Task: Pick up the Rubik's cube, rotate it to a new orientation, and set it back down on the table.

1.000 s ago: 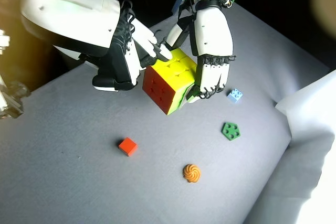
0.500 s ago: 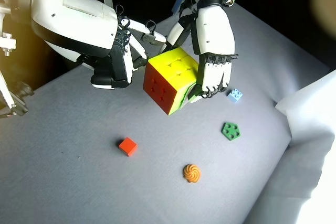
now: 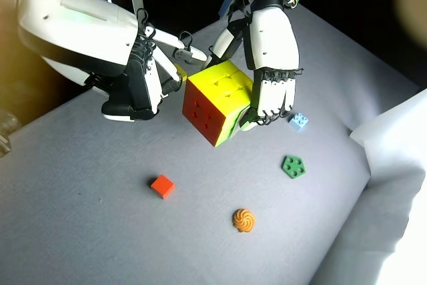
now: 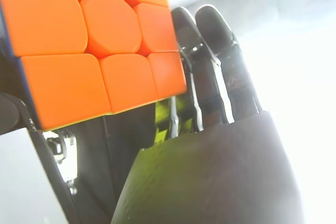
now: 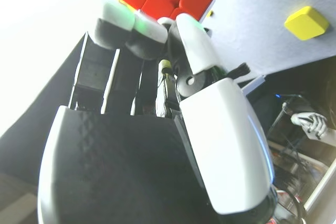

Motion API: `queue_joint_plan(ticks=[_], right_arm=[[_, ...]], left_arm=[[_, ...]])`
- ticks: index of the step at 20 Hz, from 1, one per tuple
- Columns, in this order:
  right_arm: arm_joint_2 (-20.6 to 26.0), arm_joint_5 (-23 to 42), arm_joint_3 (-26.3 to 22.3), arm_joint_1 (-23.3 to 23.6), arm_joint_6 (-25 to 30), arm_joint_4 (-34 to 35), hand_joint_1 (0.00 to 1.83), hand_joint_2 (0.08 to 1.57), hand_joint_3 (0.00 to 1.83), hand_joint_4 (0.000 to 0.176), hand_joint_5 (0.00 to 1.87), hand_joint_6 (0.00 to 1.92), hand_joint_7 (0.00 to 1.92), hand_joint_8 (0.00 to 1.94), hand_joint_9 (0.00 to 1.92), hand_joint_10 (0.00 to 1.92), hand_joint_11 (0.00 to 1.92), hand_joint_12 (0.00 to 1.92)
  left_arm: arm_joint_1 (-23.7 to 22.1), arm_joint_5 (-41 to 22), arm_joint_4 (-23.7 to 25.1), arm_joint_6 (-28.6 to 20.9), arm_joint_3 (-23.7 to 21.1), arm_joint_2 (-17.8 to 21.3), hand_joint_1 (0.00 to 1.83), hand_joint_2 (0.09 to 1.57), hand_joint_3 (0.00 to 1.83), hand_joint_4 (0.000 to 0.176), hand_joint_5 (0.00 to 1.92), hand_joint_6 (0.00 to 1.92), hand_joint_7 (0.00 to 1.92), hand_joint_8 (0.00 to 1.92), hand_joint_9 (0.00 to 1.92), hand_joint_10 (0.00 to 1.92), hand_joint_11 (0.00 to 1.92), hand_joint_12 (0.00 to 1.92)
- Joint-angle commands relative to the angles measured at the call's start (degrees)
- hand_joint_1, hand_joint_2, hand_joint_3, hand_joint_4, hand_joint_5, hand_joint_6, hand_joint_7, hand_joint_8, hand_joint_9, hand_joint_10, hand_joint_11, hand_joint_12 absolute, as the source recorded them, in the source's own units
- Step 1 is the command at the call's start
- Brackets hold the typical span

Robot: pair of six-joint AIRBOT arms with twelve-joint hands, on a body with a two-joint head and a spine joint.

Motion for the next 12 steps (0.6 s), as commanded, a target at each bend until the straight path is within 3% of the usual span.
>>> queue_joint_plan(ticks=[1, 3, 4, 5, 6, 9, 12], right_arm=[[-0.3, 0.64, -0.01, 0.06, -0.34, 2.1, 1.29, 1.41, 0.0, 0.176, 0.0, 0.0, 0.6, 1.71, 1.07, 1.92, 1.11, 1.92], [-0.49, 0.64, 0.0, -0.52, -0.34, 2.1, 1.3, 1.41, 0.0, 0.176, 0.01, 0.0, 0.6, 1.71, 1.06, 1.92, 1.11, 1.92], [-0.67, 0.64, 0.0, -0.81, -0.34, 2.1, 1.3, 1.41, 0.0, 0.174, 0.0, 0.0, 0.61, 1.7, 1.06, 1.92, 1.1, 1.92], [-0.88, 0.63, 0.01, -1.06, -0.34, 2.1, 1.3, 1.41, 0.0, 0.169, 0.0, 0.0, 0.61, 1.7, 1.06, 1.92, 1.1, 1.92], [-1.14, 0.63, 0.01, -1.35, -0.34, 2.1, 1.29, 1.42, 0.0, 0.174, 0.0, 0.0, 0.59, 1.72, 1.06, 1.92, 1.08, 1.92], [-1.48, 0.52, 0.01, -2.32, -0.43, 2.1, 1.29, 1.42, 0.0, 0.171, 0.0, 0.0, 0.6, 1.71, 1.05, 1.92, 1.08, 1.92], [-1.56, 0.53, 0.02, -3.63, -1.71, 2.1, 1.29, 1.41, 0.0, 0.17, 0.0, 0.0, 0.61, 1.7, 1.05, 1.92, 1.08, 1.92]], left_arm=[[-1.18, -0.12, 3.14, -0.49, 0.22, -0.09, 1.29, 1.26, 0.0, 0.0, 0.83, 1.27, 0.62, 1.57, 0.58, 1.5, 0.32, 1.51], [-1.24, -0.12, 3.14, -0.49, 0.23, -0.16, 1.31, 1.26, 0.0, 0.0, 0.81, 1.3, 0.62, 1.56, 0.58, 1.57, 0.29, 1.52], [-1.29, -0.12, 3.14, -0.49, 0.23, -0.2, 1.2, 1.25, 0.0, 0.0, 0.85, 1.24, 0.63, 1.53, 0.55, 1.39, 0.33, 1.49], [-1.34, -0.13, 3.14, -0.49, 0.24, -0.24, 1.16, 1.26, 0.0, 0.0, 0.82, 1.28, 0.6, 1.56, 0.52, 1.35, 0.32, 1.48], [-1.37, -0.15, 3.14, -0.49, 0.26, -0.26, 1.29, 1.25, 0.0, 0.0, 0.85, 1.28, 0.63, 1.53, 0.58, 1.49, 0.35, 1.48], [-1.41, -0.15, 3.14, -0.49, 0.35, -0.26, 1.32, 1.25, 0.0, 0.0, 0.81, 1.31, 0.63, 1.52, 0.6, 1.57, 0.34, 1.51], [-1.53, -0.15, 3.14, -0.49, 0.5, -0.26, 1.32, 1.25, 0.0, 0.0, 0.79, 1.32, 0.64, 1.5, 0.62, 1.52, 0.38, 1.47]])
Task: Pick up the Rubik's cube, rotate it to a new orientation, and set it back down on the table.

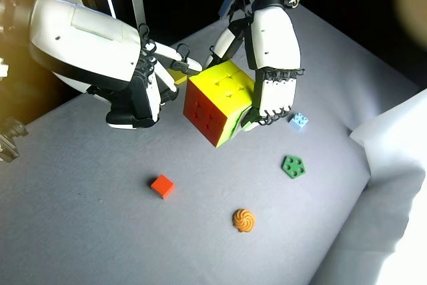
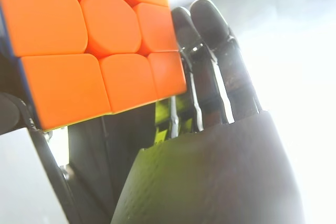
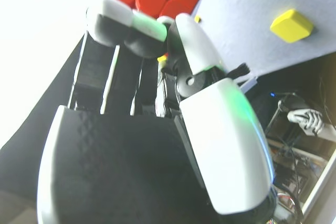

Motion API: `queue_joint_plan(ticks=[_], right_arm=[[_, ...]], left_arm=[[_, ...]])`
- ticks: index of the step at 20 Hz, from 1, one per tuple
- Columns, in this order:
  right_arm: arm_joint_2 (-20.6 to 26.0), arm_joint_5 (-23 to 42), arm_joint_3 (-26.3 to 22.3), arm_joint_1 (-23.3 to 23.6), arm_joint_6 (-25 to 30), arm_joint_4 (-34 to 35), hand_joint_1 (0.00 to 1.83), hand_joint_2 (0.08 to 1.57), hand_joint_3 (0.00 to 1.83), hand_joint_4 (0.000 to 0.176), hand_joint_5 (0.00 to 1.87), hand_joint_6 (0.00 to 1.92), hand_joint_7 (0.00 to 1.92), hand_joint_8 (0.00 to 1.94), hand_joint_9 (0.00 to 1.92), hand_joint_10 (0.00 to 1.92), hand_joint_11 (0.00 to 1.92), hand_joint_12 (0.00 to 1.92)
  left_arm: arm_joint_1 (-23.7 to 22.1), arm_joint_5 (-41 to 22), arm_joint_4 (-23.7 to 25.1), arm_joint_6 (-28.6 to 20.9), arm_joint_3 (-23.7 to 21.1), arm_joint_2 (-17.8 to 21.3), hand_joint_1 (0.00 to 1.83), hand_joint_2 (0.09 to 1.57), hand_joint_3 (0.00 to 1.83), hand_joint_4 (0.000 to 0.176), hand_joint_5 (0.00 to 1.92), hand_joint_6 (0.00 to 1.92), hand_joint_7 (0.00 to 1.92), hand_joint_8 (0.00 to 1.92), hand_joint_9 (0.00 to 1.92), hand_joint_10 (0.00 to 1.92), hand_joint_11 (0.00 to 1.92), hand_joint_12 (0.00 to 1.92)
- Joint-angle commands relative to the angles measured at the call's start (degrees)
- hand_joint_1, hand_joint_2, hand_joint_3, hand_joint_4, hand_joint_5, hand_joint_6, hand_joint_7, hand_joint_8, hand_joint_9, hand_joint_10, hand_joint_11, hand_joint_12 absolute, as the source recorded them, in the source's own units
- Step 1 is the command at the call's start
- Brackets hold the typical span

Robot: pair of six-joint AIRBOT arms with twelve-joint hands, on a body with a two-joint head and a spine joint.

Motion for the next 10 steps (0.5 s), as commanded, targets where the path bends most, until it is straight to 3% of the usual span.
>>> queue_joint_plan(ticks=[1, 2, 7, 10], right_arm=[[-0.19, 0.51, 0.02, 0.32, -0.57, 1.58, 1.29, 1.41, 0.0, 0.17, 0.0, 0.0, 0.61, 1.7, 1.05, 1.92, 1.08, 1.92], [-0.22, 0.51, 0.02, 0.26, -0.57, 1.58, 1.28, 1.43, 0.0, 0.175, 0.0, 0.0, 0.58, 1.73, 1.05, 1.92, 1.1, 1.92], [-0.23, 0.5, 0.05, 0.06, -0.57, 1.58, 1.29, 1.41, 0.0, 0.176, 0.0, 0.0, 0.6, 1.7, 1.06, 1.92, 1.09, 1.92], [-0.29, 0.5, 0.16, -0.08, -0.57, 1.6, 1.3, 1.41, 0.0, 0.168, 0.0, 0.0, 0.61, 1.69, 1.06, 1.92, 1.1, 1.92]], left_arm=[[-1.28, -0.04, 3.49, -0.71, 0.22, -0.2, 1.32, 1.25, 0.0, 0.0, 0.79, 1.32, 0.64, 1.5, 0.62, 1.52, 0.38, 1.47], [-1.33, -0.04, 3.49, -0.71, 0.24, -0.2, 1.33, 1.24, 0.0, 0.0, 0.84, 1.27, 0.65, 1.51, 0.61, 1.54, 0.35, 1.52], [-1.42, -0.04, 3.49, -0.71, 0.28, -0.2, 1.32, 1.25, 0.0, 0.0, 0.78, 1.33, 0.66, 1.47, 0.63, 1.53, 0.36, 1.51], [-1.56, -0.04, 3.49, -0.71, 0.28, -0.19, 1.33, 1.24, 0.0, 0.0, 0.78, 1.33, 0.69, 1.43, 0.65, 1.51, 0.38, 1.48]])
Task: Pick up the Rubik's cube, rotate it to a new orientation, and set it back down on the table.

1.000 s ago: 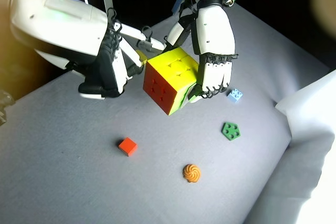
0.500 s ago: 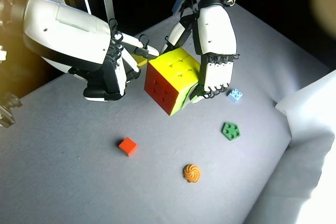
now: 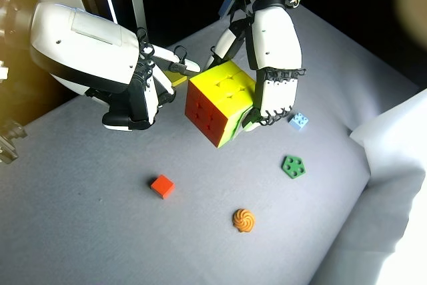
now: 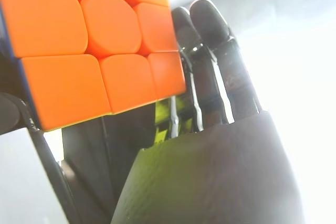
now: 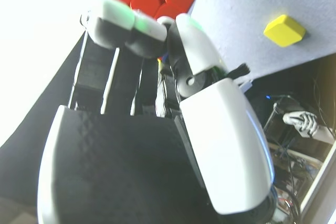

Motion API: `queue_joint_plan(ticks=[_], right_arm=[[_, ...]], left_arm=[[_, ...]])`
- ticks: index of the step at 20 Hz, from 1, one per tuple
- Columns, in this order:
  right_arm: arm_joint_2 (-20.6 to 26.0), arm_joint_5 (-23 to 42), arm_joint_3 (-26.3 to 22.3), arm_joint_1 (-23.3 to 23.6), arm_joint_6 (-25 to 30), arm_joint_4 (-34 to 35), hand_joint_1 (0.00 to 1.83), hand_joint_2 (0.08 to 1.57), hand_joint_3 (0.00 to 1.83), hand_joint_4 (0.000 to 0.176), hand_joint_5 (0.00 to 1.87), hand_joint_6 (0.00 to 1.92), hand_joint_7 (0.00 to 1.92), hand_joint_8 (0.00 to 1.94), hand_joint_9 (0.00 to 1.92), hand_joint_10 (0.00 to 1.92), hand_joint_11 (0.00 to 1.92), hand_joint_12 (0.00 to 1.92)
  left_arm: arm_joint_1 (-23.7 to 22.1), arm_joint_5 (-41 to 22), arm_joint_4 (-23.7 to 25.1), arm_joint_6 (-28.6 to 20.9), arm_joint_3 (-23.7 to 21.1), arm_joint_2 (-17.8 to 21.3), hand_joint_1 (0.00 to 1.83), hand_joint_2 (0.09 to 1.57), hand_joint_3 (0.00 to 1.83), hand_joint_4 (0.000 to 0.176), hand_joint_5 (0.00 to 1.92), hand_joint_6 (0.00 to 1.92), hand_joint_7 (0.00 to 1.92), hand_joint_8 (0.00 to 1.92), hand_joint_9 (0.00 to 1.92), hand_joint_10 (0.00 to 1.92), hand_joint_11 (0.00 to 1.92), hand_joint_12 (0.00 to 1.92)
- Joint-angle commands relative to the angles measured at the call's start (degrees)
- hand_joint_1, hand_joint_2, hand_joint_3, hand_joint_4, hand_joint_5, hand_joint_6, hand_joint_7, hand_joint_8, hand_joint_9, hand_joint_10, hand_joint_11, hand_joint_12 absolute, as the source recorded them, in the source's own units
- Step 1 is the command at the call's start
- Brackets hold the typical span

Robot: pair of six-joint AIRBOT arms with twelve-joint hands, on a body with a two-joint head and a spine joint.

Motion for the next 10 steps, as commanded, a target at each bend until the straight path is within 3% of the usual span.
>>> queue_joint_plan(ticks=[1, 3, 4, 10], right_arm=[[-0.21, 0.48, 0.14, 0.48, -0.43, 2.3, 1.3, 1.41, 0.0, 0.174, 0.0, 0.0, 0.61, 1.69, 1.05, 1.92, 1.09, 1.92], [-0.27, 0.82, 0.12, 1.37, -0.43, 3.16, 1.29, 1.42, 0.0, 0.176, 0.0, 0.0, 0.59, 1.71, 1.05, 1.92, 1.1, 1.92], [-0.24, 0.81, 0.13, 2.83, -0.44, 3.18, 1.29, 1.42, 0.0, 0.167, 0.0, 0.0, 0.59, 1.72, 1.06, 1.92, 1.12, 1.92], [-0.07, -0.25, 0.37, 5.28, -0.28, 3.2, 1.3, 1.41, 0.0, 0.176, 0.0, 0.0, 0.61, 1.69, 1.05, 1.92, 1.12, 1.92]], left_arm=[[-1.22, -0.01, 3.47, -0.71, 0.21, -0.21, 1.33, 1.23, 0.0, 0.0, 0.79, 1.26, 0.7, 1.44, 0.65, 1.53, 0.39, 1.5], [-1.25, 0.0, 3.47, -0.7, 0.2, -0.21, 1.33, 1.24, 0.0, 0.0, 0.79, 1.25, 0.66, 1.49, 0.63, 1.56, 0.37, 1.52], [-1.27, 0.01, 3.47, -0.7, 0.19, -0.21, 1.33, 1.25, 0.0, 0.0, 0.8, 1.22, 0.66, 1.52, 0.61, 1.57, 0.35, 1.59], [-1.5, 0.0, 3.47, -0.68, 0.22, -0.2, 1.33, 1.25, 0.0, 0.0, 0.8, 1.27, 0.66, 1.48, 0.63, 1.56, 0.34, 1.57]])
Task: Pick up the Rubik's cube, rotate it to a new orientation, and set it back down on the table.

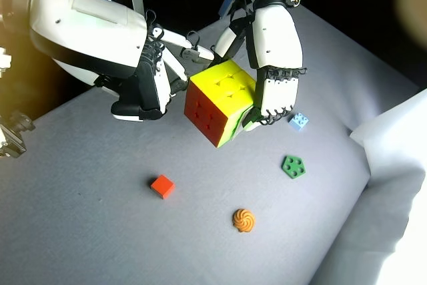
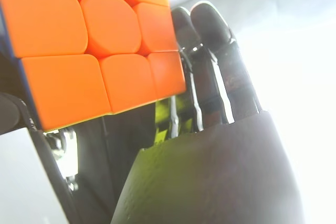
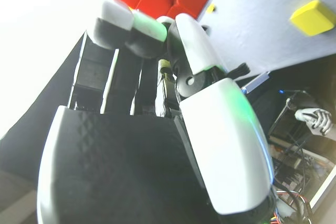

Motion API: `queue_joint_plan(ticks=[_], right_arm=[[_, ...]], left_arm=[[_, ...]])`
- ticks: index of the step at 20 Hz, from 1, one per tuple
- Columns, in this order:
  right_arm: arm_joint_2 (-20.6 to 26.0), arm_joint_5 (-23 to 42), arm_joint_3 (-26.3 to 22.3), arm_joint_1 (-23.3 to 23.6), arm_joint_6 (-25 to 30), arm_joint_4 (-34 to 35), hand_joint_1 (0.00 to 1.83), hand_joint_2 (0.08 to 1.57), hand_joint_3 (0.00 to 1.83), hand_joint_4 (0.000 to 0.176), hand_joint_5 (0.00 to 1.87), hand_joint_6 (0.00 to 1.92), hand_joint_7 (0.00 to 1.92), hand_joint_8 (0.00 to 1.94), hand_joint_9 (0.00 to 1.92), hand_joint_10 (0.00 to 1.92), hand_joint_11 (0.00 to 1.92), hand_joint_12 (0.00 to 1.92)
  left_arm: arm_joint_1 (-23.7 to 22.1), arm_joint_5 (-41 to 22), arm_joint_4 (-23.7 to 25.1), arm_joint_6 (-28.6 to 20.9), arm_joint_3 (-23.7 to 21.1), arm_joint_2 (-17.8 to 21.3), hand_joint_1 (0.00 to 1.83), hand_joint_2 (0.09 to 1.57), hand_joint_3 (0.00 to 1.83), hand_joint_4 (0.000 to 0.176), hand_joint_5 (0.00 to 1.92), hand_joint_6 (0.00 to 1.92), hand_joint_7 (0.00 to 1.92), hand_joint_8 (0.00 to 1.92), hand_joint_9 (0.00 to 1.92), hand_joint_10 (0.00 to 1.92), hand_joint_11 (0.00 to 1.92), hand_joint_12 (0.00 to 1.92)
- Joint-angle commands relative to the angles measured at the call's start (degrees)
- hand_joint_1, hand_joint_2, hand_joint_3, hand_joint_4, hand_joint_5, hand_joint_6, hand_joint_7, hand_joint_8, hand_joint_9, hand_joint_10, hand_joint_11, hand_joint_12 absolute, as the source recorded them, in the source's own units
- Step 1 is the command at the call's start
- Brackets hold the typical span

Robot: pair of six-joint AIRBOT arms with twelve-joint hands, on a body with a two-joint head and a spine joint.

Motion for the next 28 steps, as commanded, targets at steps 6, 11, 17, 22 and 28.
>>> queue_joint_plan(ticks=[6, 11, 17, 22, 28], right_arm=[[-0.18, -0.28, 1.18, -2.1, -0.25, 2.29, 1.29, 1.41, 0.0, 0.176, 0.0, 0.0, 0.6, 1.7, 1.05, 1.92, 1.11, 1.92], [-0.93, 0.09, 1.17, -4.2, -0.27, 2.28, 1.3, 1.4, 0.0, 0.176, 0.0, 0.0, 0.63, 1.67, 1.05, 1.92, 1.1, 1.92], [-1.53, 0.16, 1.18, -5.48, -0.33, 2.28, 1.3, 1.4, 0.0, 0.176, 0.0, 0.0, 0.62, 1.68, 1.08, 1.92, 1.13, 1.92], [-2.16, -0.71, 1.21, -6.62, -0.85, 2.27, 1.3, 1.41, 0.0, 0.176, 0.01, 0.0, 0.61, 1.7, 1.07, 1.92, 1.13, 1.92], [-3.18, -1.86, 1.78, -6.99, -0.99, 2.29, 1.3, 1.4, 0.0, 0.176, 0.03, 0.01, 0.63, 1.67, 1.07, 1.92, 1.12, 1.92]], left_arm=[[-1.41, 0.02, 3.48, -0.63, 0.27, -0.21, 1.33, 1.24, 0.0, 0.0, 0.82, 1.19, 0.67, 1.49, 0.63, 1.57, 0.34, 1.59], [-1.4, -0.02, 3.48, -0.63, 0.26, -0.21, 1.33, 1.22, 0.0, 0.0, 0.84, 1.2, 0.7, 1.41, 0.65, 1.52, 0.35, 1.53], [-1.32, -0.05, 3.49, -0.48, 0.33, -0.21, 1.34, 1.21, 0.0, 0.0, 0.84, 1.22, 0.75, 1.34, 0.67, 1.49, 0.39, 1.5], [-1.32, -0.04, 3.49, -0.47, 0.3, -0.21, 1.33, 1.23, 0.0, 0.0, 0.82, 1.2, 0.7, 1.47, 0.66, 1.52, 0.4, 1.51], [-1.35, -0.03, 3.49, -0.39, 0.3, -0.21, 1.33, 1.23, 0.0, 0.0, 0.83, 1.19, 0.68, 1.46, 0.64, 1.55, 0.33, 1.56]])
